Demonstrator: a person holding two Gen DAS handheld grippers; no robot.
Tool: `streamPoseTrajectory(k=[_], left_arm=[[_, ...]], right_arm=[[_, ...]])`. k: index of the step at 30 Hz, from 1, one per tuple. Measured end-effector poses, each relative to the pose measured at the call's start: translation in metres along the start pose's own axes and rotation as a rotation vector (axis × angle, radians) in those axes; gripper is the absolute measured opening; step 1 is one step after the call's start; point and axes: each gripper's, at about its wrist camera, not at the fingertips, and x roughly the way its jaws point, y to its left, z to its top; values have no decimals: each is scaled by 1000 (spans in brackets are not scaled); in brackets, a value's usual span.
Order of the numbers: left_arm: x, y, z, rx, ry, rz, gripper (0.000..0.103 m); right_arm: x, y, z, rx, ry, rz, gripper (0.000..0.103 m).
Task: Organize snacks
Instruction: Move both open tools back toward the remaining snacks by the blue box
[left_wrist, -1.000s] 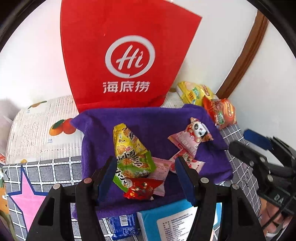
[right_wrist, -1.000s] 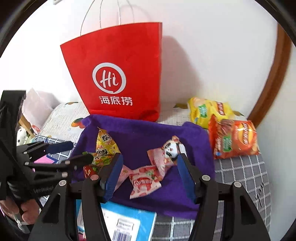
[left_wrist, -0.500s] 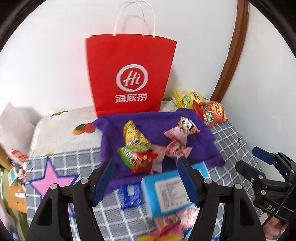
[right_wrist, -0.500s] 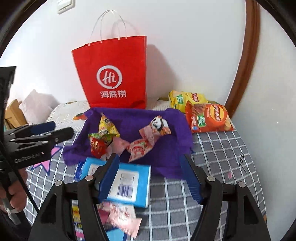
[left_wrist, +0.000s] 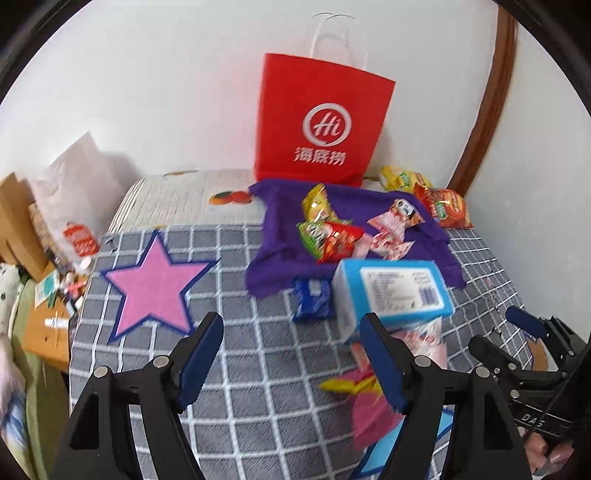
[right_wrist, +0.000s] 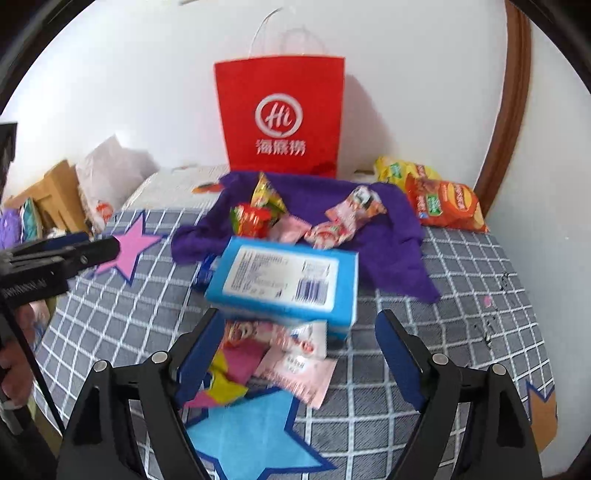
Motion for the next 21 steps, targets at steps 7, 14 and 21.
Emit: streamPoseTrajectory(k=[7,14,21], left_arm=[[1,15,-25,-11,32,-18,75],[17,21,-37,-13,64,-32,75],[31,24,-40,-44,80,-62,75]], right_arm=[[21,2,-32,14,52,16,83],[60,-17,-52,51,114,7,83],[99,-24,-61,85,176,30,83]])
